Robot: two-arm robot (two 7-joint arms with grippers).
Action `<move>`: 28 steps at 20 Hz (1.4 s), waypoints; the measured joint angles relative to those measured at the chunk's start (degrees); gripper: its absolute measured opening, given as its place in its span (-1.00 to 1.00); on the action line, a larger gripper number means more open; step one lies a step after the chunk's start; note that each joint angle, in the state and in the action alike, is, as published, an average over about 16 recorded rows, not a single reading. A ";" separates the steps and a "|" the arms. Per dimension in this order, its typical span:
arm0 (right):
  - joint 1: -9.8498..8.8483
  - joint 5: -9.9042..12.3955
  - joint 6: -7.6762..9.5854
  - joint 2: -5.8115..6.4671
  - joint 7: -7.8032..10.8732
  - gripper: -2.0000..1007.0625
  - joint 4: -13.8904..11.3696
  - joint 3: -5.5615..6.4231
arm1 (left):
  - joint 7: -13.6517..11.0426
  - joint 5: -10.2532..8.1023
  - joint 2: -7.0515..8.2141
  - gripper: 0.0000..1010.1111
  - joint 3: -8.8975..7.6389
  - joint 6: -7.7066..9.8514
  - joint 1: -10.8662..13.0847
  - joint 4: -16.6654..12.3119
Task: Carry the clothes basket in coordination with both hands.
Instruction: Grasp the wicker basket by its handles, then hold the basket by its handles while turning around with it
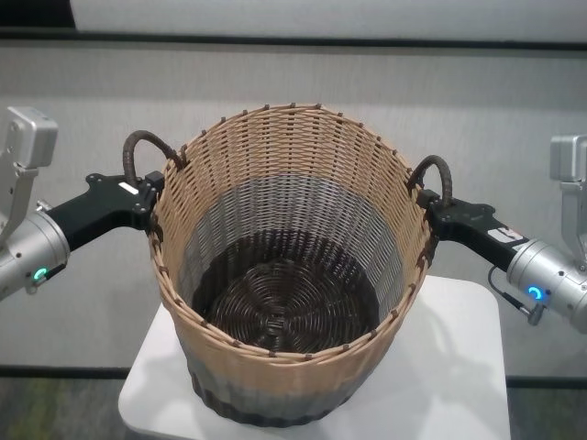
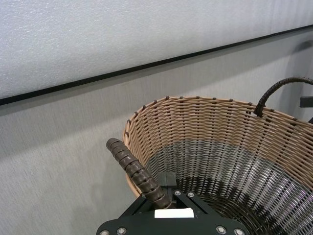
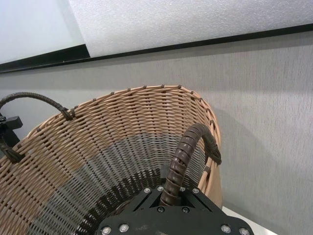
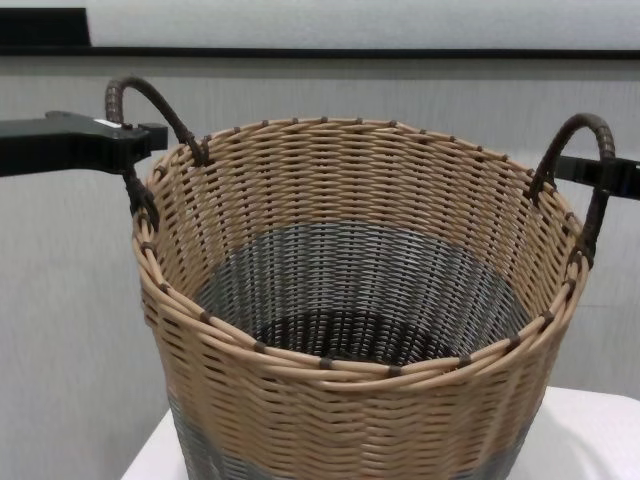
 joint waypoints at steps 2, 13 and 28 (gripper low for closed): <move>-0.08 -0.19 -0.14 0.03 0.06 -0.99 -0.17 -0.02 | 0.14 0.18 0.10 -0.99 -0.04 -0.16 0.09 -0.21; -3.01 -0.90 -3.22 0.63 1.20 -0.99 -5.66 2.06 | 0.69 -0.94 0.98 -1.00 -2.31 -1.62 2.08 -4.84; -5.20 -0.68 -5.08 0.45 2.34 -0.99 -9.87 5.22 | 2.63 -2.18 2.06 -1.00 -4.82 -2.99 4.42 -12.28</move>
